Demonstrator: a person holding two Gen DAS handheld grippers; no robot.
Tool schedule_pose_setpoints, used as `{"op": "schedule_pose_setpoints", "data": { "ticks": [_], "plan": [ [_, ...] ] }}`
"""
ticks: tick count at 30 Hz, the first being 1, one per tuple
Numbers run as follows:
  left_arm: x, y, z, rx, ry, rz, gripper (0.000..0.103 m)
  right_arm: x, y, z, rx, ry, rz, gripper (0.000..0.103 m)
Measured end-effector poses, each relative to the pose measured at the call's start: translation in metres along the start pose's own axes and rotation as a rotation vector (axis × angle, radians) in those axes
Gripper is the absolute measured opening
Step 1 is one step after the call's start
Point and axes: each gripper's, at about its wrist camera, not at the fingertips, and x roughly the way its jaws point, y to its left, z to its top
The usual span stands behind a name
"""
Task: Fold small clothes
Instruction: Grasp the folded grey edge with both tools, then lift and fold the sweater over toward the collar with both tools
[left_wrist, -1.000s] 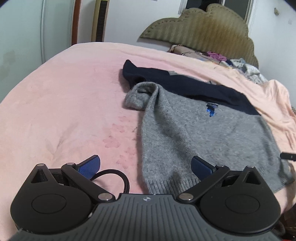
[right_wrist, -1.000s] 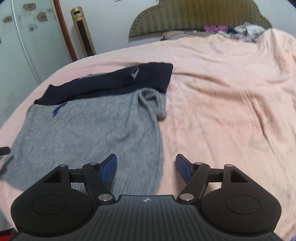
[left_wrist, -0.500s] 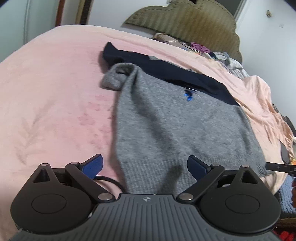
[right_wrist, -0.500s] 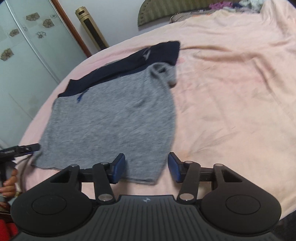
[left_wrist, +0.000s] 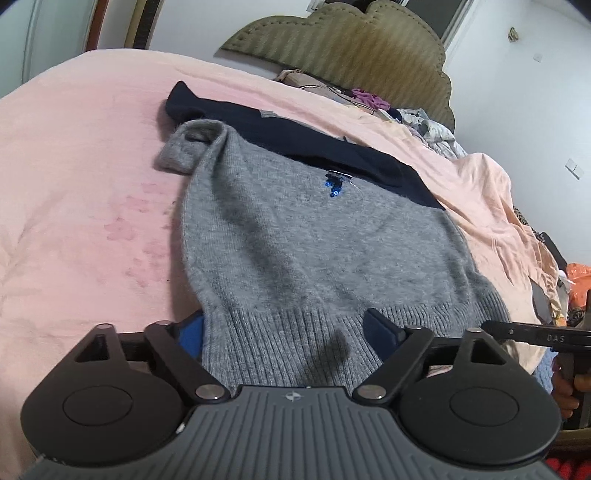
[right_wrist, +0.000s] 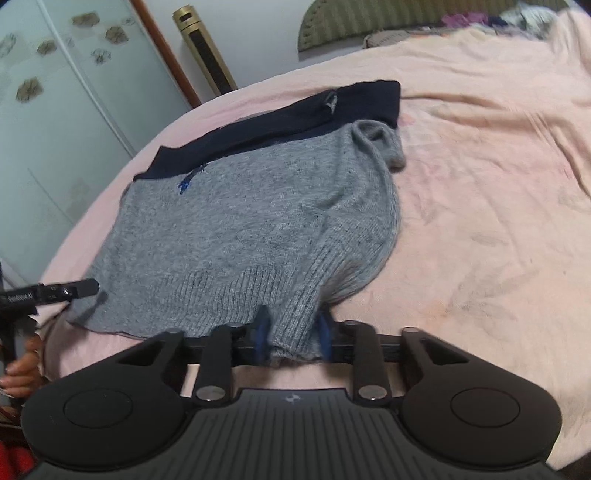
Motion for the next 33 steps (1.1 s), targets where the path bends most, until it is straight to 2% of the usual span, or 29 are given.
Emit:
{"op": "schedule_pose_setpoints", "data": {
  "ticks": [1,3,5,7,9,18,22,27,31,33],
  "plan": [
    [-0.001,-0.001,0.000,0.004,-0.003,0.008,0.054,0.001,-0.001,0.000,0.007,0.000,0.005,0.012],
    [0.002,0.006,0.001,-0.041,0.037,-0.012,0.017,0.001,-0.004,0.000,0.026,-0.008,0.014,0.010],
    [0.001,0.015,0.002,-0.102,0.042,-0.047,0.016,-0.002,-0.004,0.001,0.022,-0.017,0.022,0.009],
    [-0.004,0.014,0.004,-0.112,0.034,-0.045,0.015,-0.007,-0.005,0.002,0.029,-0.030,0.048,0.009],
    [-0.013,0.006,0.007,-0.093,0.015,-0.051,0.015,-0.016,-0.005,0.006,0.035,-0.051,0.086,0.009],
    [-0.097,-0.022,0.027,-0.007,-0.141,-0.181,0.013,-0.090,-0.008,0.025,0.012,-0.188,0.253,0.009],
    [-0.127,-0.032,0.025,0.032,-0.195,-0.182,0.013,-0.116,-0.006,0.029,0.000,-0.220,0.306,0.009],
    [-0.128,-0.034,0.031,0.030,-0.218,-0.176,0.013,-0.119,-0.012,0.035,0.034,-0.239,0.350,0.009],
    [-0.109,-0.026,0.051,-0.014,-0.198,-0.164,0.013,-0.105,-0.019,0.047,0.081,-0.241,0.346,0.009],
    [-0.102,-0.027,0.064,-0.005,-0.188,-0.147,0.013,-0.096,-0.022,0.058,0.102,-0.248,0.346,0.009]
  ]
}}
